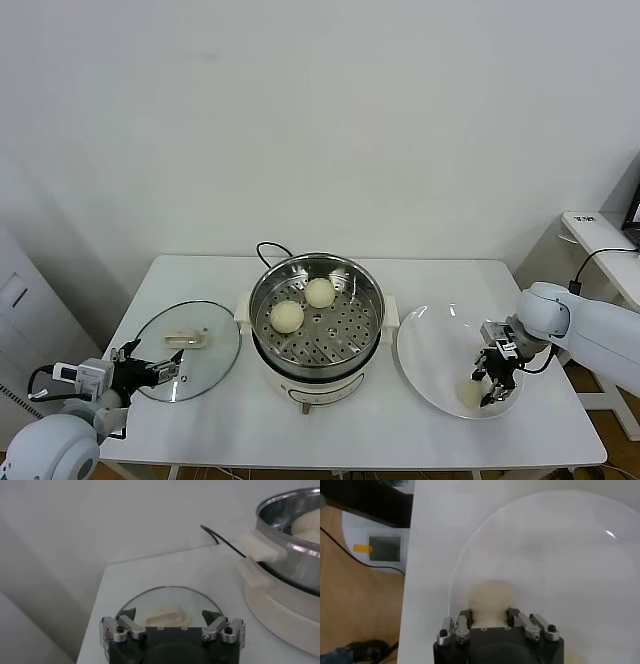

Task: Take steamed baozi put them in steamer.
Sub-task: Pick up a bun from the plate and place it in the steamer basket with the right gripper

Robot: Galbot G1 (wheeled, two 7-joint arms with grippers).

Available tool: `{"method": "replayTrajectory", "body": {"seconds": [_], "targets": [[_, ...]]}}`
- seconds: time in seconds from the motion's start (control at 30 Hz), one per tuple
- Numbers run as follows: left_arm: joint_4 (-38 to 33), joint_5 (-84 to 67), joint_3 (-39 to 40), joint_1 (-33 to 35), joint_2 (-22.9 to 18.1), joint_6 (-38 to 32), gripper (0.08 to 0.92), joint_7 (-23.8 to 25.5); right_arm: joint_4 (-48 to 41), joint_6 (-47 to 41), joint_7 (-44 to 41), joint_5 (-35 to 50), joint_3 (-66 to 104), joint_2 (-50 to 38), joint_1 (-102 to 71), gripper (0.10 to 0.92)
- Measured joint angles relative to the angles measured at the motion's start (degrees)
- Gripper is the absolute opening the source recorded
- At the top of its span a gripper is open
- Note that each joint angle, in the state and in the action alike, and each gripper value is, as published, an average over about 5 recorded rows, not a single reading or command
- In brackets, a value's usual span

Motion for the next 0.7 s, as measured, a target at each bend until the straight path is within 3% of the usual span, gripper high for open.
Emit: {"method": "replayTrajectory", "body": {"seconds": [0.33,0.7], "targets": [[0.8,0.0,0.1,0.0,0.3,-0.3,0.823,0.0,0.9,0.6,-1.5,6.6,-7.4,1.6,16.5,0.433],[1.4,-0.1,0.8,-0.7,0.9,-0.6,0.823,0.1,-2.7,8.3,-4.1,13.4,-8.5,11.7,30.2,0.434]]}}
